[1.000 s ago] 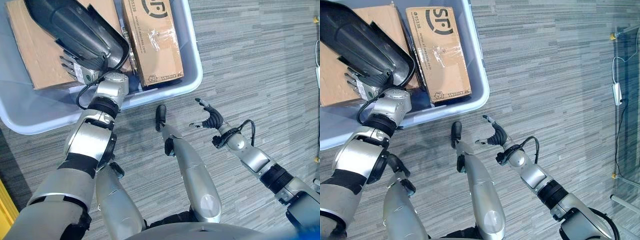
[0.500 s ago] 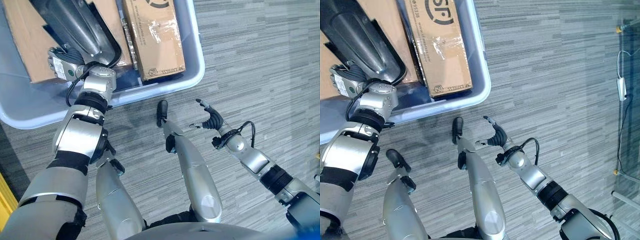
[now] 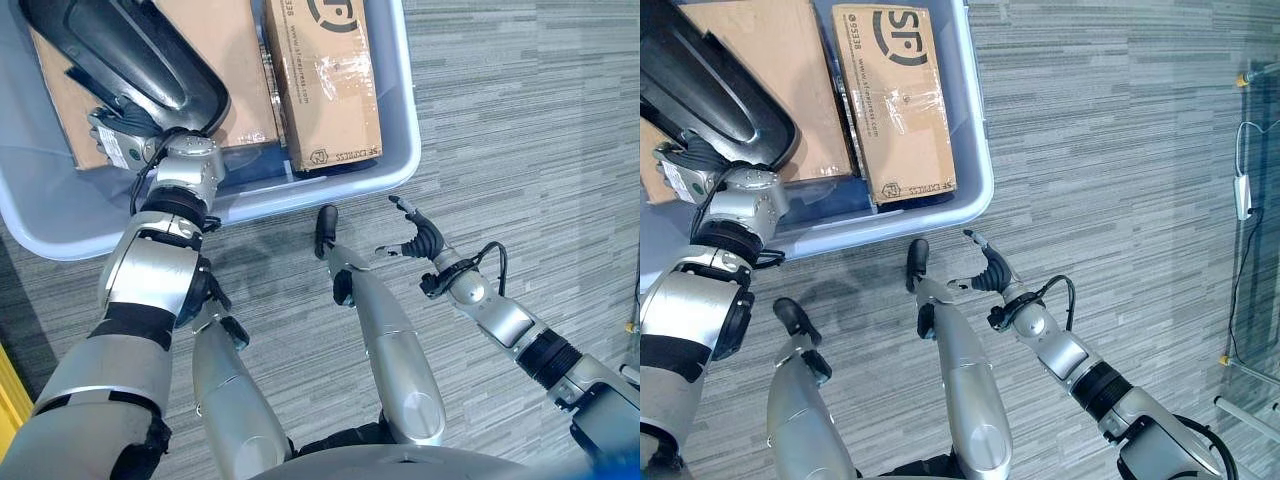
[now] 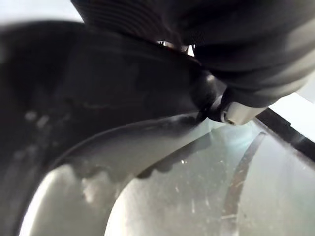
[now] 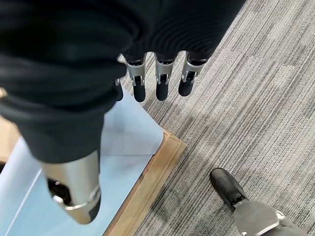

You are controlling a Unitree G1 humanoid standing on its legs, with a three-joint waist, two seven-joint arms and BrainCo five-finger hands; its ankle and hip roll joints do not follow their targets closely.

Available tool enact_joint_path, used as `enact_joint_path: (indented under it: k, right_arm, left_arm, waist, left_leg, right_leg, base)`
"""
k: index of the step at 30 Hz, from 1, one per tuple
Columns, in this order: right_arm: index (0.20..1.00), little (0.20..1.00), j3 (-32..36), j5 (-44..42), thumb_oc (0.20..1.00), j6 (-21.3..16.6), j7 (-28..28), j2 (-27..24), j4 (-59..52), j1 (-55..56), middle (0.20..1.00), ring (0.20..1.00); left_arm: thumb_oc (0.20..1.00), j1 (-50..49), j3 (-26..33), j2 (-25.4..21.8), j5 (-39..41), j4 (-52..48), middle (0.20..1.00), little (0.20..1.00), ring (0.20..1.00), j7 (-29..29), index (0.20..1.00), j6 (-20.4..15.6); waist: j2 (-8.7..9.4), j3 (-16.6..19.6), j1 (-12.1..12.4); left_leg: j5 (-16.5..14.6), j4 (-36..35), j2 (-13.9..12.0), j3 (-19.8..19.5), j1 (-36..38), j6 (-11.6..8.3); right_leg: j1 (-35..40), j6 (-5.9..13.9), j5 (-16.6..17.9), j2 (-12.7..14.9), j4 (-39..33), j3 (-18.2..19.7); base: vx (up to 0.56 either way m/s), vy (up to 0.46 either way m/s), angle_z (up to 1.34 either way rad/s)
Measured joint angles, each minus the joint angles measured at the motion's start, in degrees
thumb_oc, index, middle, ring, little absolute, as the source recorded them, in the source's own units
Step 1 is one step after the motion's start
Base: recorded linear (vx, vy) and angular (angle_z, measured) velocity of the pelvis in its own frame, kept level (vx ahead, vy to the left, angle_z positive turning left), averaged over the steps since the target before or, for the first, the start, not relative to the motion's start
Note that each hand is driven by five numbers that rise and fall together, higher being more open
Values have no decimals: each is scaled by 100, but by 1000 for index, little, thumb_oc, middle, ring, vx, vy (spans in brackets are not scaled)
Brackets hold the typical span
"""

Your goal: Move parts from the plastic box to the shelf.

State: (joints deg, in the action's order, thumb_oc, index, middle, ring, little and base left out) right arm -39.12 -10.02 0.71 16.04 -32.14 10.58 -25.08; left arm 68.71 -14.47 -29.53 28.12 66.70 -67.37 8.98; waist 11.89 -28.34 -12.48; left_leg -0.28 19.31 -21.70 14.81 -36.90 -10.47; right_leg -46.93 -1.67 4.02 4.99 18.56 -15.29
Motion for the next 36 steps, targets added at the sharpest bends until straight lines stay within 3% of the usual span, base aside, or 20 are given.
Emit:
enact_joint_path:
  k: [9,15,22,29,36]
  right_arm:
    - [1000,1000,-27,21,1000,-171,1,-1,0,103,1000,1000]
    - [1000,1000,7,29,1000,-427,-1,-6,2,453,1000,1000]
    - [1000,1000,29,191,1000,-745,-12,-38,-64,464,1000,1000]
    - [1000,1000,81,475,1000,-733,-140,-84,-281,511,1000,1000]
    - [1000,1000,443,520,1000,-733,-359,-434,-439,971,1000,1000]
  left_arm:
    - [200,-754,-18,126,-1117,-519,200,200,200,480,200,-50]
    - [200,-1306,-12,126,-1908,-1001,200,200,200,451,200,-371]
    - [200,-1315,-11,-494,-2502,-1608,200,200,200,239,200,-644]
    - [200,-1331,7,-528,-2499,-1654,200,200,200,189,200,-703]
    - [200,-2289,224,-341,-2495,-2413,200,200,200,450,200,-1200]
  waist:
    - [0,0,31]
    - [-11,-7,129]
    - [-60,-40,289]
    - [-278,-136,388]
    - [-792,-55,398]
  left_leg:
    - [-33,77,6,10,283,1]
    - [-26,-86,1,65,950,-8]
    - [8,-304,11,303,1744,-27]
    - [9,-426,17,373,2228,-16]
    - [68,-835,170,505,2872,76]
  right_leg:
    - [267,-15,-19,14,53,29]
    - [787,-82,-153,-7,131,42]
    - [1298,-87,-253,-58,209,193]
    - [1656,-127,-355,-60,298,218]
    - [2199,-105,-383,12,64,220]
  base:
    - [-19,71,-1]
    - [-18,88,-2]
    - [-15,109,-10]
    - [-8,112,-3]
    - [-23,163,0]
